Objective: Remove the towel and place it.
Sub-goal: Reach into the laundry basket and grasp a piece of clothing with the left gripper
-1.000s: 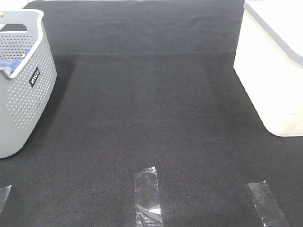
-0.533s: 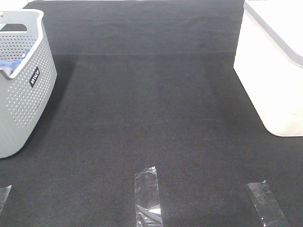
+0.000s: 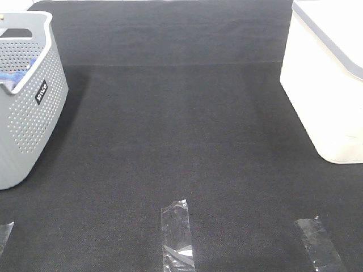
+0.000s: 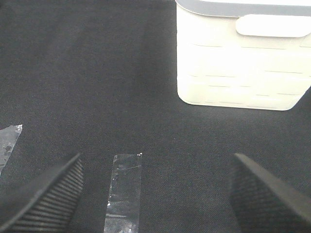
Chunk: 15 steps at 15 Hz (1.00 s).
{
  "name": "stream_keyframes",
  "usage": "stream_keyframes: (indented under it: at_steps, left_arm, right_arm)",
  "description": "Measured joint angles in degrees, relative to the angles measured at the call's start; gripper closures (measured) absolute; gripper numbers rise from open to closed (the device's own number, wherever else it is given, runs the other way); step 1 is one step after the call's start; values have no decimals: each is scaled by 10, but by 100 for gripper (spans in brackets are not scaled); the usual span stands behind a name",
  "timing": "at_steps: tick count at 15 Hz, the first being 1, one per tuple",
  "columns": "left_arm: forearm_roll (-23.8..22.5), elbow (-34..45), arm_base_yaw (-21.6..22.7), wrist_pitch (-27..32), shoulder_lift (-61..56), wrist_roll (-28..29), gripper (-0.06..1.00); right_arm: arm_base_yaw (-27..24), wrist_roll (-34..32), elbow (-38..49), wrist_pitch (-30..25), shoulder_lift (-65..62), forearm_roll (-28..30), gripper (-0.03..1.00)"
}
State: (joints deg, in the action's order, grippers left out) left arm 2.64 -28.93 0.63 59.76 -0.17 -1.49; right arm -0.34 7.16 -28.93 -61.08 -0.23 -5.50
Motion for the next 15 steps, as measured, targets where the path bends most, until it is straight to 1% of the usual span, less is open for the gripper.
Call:
stream_keyframes:
  at_steps: [2,4,7,9,10,12,13,14,15]
  left_arm:
    - [-7,-19,0,-49,12,0,19]
    - [-26,-37,0,-106,62,7,19]
    - [-97,-65,0,-181,198,65,19]
    - [-158,-103,0,-218,313,112,19]
    - [-188,-127,0,-228,368,132,19]
    - [-225,-193,0,-233,481,174,19]
    - [-231,-234,0,-230,531,191,19]
    - [-233,-272,0,-214,585,198,19]
    - [-242,-332,0,-189,655,200,19]
  right_arm:
    - [0,0,0,0,0,0,21]
    - [0,0,0,0,0,0,21]
    - [0,0,0,0,0,0,21]
    - [0,0,0,0,0,0,21]
    - [0,0,0,0,0,0,21]
    - [0,0,0,0,0,0,21]
    - [0,0,0,0,0,0,21]
    - [0,0,0,0,0,0,21]
    - [0,0,0,0,0,0,21]
